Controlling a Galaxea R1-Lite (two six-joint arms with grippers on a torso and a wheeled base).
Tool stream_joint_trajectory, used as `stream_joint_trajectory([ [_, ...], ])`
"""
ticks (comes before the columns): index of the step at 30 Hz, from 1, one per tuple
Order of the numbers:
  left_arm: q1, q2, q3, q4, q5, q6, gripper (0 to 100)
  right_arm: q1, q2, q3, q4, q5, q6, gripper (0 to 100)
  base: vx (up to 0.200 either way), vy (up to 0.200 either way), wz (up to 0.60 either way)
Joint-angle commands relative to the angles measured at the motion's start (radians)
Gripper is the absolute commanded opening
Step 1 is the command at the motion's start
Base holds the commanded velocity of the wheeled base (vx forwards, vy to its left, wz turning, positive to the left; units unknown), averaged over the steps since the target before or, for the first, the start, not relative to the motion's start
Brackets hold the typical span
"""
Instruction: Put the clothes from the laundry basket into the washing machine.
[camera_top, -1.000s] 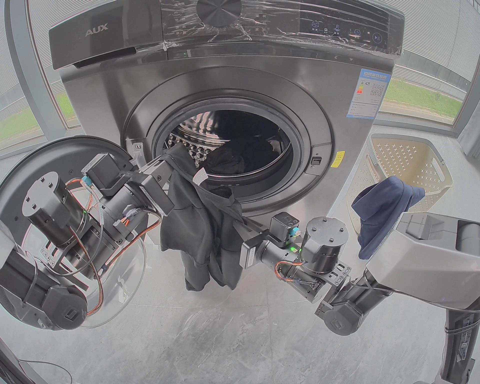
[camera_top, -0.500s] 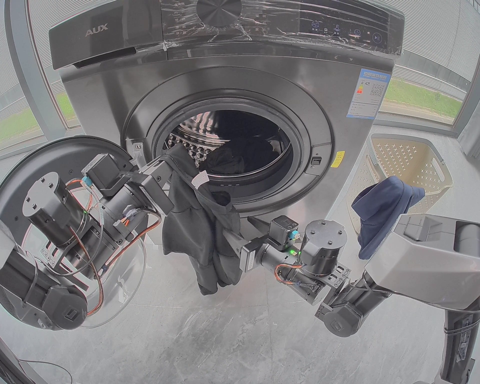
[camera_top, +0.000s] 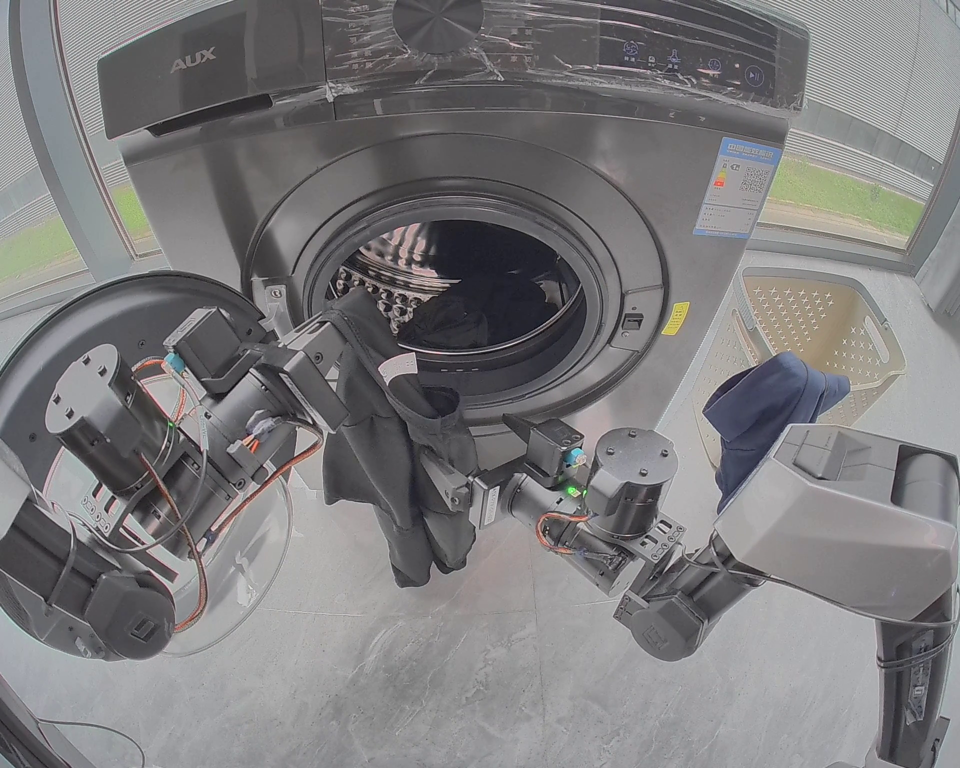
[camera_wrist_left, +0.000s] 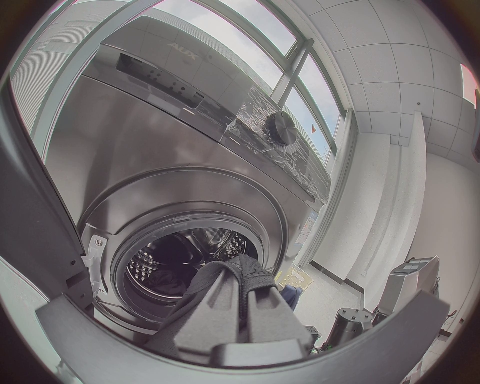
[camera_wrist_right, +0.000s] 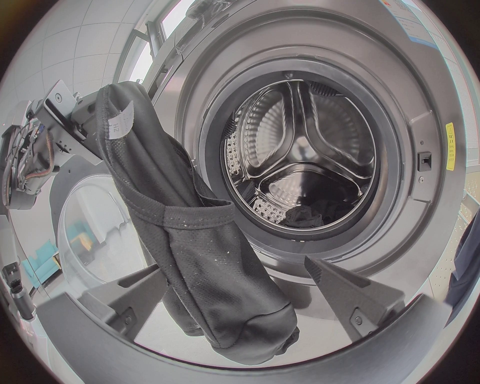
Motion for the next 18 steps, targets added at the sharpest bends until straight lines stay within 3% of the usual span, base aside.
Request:
stream_joint_trajectory([
  [1,0.001,0.001,0.0,-0.001,0.0,0.0,0,0.003,0.025,-0.02,0.001,0.0,-0.001,100,0.0,0.0,0.0],
  [8,0.003,0.003,0.0,-0.001,0.0,-0.002,0,0.003,0.059,-0.069,-0.005,-0.001,-0.001,100,0.0,0.0,0.0],
  [9,0.003,0.003,0.0,-0.001,0.0,-0.002,0,0.003,0.06,-0.08,-0.008,-0.001,-0.001,0,0.0,0.0,0.0],
  [18,0.006,0.009,0.005,-0.001,0.0,-0.003,0,-0.003,-0.004,-0.04,-0.021,-0.001,0.005,0,0.0,0.0,0.0],
])
